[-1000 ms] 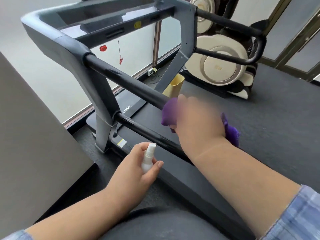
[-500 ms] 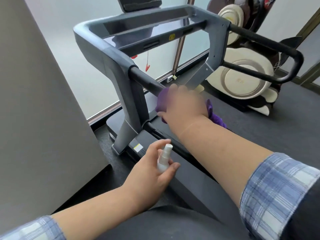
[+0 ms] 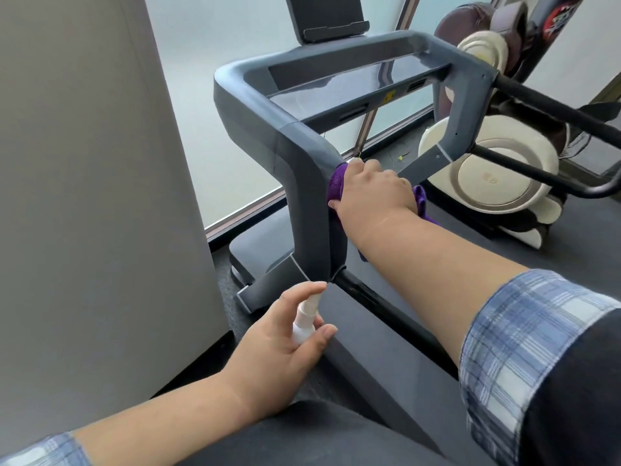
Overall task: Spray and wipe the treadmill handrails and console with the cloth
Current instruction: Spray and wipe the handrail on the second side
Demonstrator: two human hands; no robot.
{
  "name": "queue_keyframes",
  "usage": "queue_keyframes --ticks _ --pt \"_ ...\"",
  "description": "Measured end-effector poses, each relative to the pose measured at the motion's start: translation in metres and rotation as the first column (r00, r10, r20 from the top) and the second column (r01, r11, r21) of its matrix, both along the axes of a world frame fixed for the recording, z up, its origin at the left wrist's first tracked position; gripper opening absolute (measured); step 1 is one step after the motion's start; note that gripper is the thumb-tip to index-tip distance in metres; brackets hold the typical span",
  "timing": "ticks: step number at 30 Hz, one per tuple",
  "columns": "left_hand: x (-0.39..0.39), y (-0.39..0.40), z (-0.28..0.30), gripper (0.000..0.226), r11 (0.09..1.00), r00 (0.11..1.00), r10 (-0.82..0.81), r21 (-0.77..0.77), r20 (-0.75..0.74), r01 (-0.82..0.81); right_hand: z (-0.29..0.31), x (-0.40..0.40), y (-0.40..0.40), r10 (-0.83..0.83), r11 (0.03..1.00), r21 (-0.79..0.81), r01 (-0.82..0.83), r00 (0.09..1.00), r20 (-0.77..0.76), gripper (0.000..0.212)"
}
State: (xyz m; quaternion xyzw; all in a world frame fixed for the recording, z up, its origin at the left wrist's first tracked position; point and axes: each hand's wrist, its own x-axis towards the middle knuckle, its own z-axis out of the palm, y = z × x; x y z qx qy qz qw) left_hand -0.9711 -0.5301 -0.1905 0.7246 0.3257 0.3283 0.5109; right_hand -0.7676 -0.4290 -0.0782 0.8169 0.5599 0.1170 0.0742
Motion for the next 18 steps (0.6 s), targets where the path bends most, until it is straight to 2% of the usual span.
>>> queue_keyframes --ticks 3,8,12,18 --pt "-0.003 0.012 0.002 0.048 0.998 0.998 -0.066 0.024 -0.006 0.066 0.006 0.001 -0.005 0.003 1.0 -0.002 -0.003 1.0 -0.021 0.068" --pt "0.001 0.022 0.007 0.047 0.984 0.985 -0.173 0.049 -0.008 0.174 0.016 0.023 -0.061 -0.025 0.999 0.015 0.028 0.986 -0.162 0.059" --pt "-0.004 0.033 0.005 0.048 0.978 0.98 -0.2 0.058 -0.013 0.201 0.016 0.033 -0.097 -0.035 0.999 0.032 0.041 0.984 -0.174 0.049" --pt "-0.027 0.048 -0.007 0.05 0.987 0.987 -0.16 0.037 0.003 0.16 0.015 0.017 -0.042 -0.063 0.997 0.035 0.07 0.986 -0.156 0.05"
